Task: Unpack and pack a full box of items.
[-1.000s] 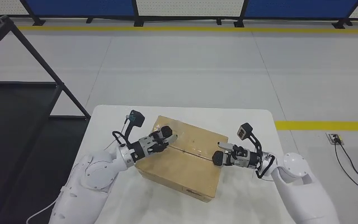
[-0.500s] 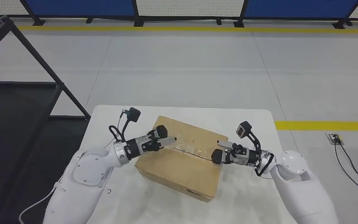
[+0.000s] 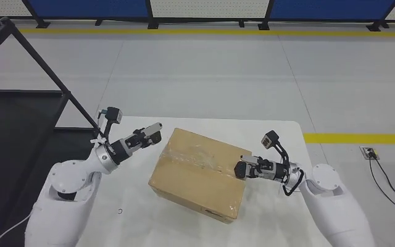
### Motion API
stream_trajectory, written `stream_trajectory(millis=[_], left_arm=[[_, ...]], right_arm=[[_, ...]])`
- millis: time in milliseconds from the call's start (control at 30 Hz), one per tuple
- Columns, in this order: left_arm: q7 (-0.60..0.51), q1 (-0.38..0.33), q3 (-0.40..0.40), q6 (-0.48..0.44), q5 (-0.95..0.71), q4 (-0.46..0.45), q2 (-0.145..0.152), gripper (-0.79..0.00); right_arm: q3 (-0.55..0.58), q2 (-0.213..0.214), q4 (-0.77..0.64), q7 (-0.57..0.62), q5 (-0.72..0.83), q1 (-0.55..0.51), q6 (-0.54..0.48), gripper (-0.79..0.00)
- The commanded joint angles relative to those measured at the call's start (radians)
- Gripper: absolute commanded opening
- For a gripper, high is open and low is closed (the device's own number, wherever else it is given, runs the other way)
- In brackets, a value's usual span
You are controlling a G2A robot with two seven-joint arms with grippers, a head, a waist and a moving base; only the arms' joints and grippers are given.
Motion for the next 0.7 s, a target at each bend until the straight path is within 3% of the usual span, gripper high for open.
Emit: stream_trajectory(millis=[0, 100, 233, 500, 667], left_arm=[[-0.046, -0.007, 0.005, -0.036, -0.032, 0.010, 0.001, 0.000], [-0.155, -0.019, 0.015, -0.038, -0.112, 0.031, 0.003, 0.000], [-0.243, -0.063, 0.051, 0.032, -0.095, 0.079, 0.006, 0.000], [-0.209, -0.139, 0.128, 0.044, -0.036, 0.205, -0.001, 0.000], [-0.267, -0.187, 0.166, 0.031, -0.057, 0.284, -0.006, 0.000]], right_arm=[[-0.005, -0.001, 0.000, -0.012, 0.002, 0.007, 0.012, 0.000], [-0.006, -0.002, 0.001, -0.015, 0.016, 0.010, 0.004, 0.000], [-0.006, -0.001, 0.000, -0.016, 0.017, 0.011, 0.001, 0.000], [-0.007, 0.002, -0.004, -0.014, 0.026, 0.013, 0.010, 0.000], [-0.012, 0.001, -0.008, -0.015, 0.028, 0.022, 0.011, 0.000]])
